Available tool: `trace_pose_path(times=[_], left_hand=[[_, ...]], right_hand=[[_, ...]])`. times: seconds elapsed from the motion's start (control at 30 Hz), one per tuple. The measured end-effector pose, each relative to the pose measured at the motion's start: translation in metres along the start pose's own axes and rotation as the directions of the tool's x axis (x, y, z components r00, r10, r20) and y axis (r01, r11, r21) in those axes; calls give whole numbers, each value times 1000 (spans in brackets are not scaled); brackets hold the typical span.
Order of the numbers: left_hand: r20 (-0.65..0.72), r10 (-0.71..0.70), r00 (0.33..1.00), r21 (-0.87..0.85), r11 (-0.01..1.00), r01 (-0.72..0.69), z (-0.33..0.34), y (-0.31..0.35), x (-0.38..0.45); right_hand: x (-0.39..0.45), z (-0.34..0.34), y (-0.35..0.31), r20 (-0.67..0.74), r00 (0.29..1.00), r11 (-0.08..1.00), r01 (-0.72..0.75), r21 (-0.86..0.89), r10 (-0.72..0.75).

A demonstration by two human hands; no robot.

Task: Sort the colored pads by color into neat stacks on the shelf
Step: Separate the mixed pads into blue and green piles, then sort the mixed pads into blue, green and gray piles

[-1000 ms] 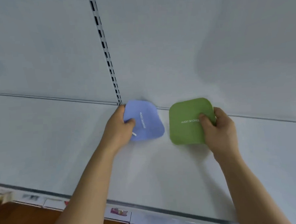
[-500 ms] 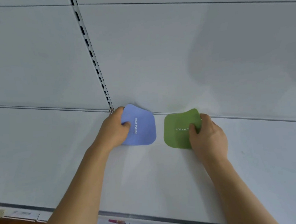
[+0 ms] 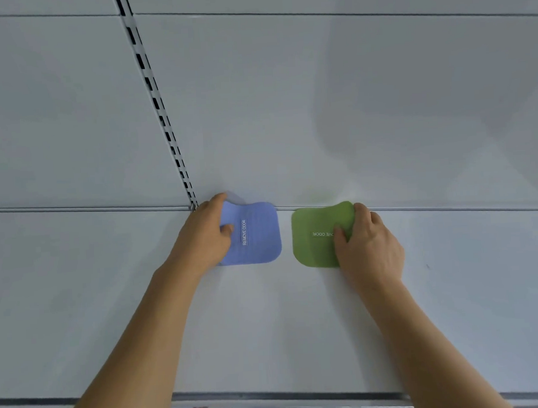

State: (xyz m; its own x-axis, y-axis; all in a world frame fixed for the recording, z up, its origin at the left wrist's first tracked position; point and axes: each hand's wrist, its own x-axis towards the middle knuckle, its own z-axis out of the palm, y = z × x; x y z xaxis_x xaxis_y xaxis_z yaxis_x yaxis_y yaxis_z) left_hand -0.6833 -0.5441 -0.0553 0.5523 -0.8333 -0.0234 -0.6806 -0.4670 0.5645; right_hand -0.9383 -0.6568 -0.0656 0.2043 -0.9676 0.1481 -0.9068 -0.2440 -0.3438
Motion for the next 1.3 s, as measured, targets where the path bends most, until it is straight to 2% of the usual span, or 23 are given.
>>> trace_pose_path(times=[0.27,0.33,0.47,0.6,0.73,0.87,1.0,1.13,1.3], left_hand=[[41,115,992,37,992,-117,1,-14,8],[-4,155,988,129,980,-153,4,-15,9],[-153,161,975,301,947,-109,14,-16,-2],[-156,202,967,348,927,-137,21,-19,-18],[-141,177,974,306,944,-128,11,-13,-47],[-188,141,972,243,965,-93,1,-8,-102],[-304,39,952,249,968,40,-10,-10,-169],[-360,-37,932,246,960,133,-19,-12,-240],[-430,-244,869,201,913,356,-25,-22,-334]], right_hand=[[1,6,1,-35,999,1000,3,-24,-4],[0,10,3,-53,998,998,18,-64,-21],[0,16,11,-63,997,992,35,-117,-43],[-3,15,19,-23,996,989,82,-122,-86],[-39,-1,28,-148,975,986,166,-30,-168],[-92,-21,29,-219,907,918,386,90,-360],[-130,-33,20,-187,811,785,585,204,-555],[-154,-39,4,-151,689,608,705,365,-709],[-191,-33,-32,-81,497,399,774,492,-864]])
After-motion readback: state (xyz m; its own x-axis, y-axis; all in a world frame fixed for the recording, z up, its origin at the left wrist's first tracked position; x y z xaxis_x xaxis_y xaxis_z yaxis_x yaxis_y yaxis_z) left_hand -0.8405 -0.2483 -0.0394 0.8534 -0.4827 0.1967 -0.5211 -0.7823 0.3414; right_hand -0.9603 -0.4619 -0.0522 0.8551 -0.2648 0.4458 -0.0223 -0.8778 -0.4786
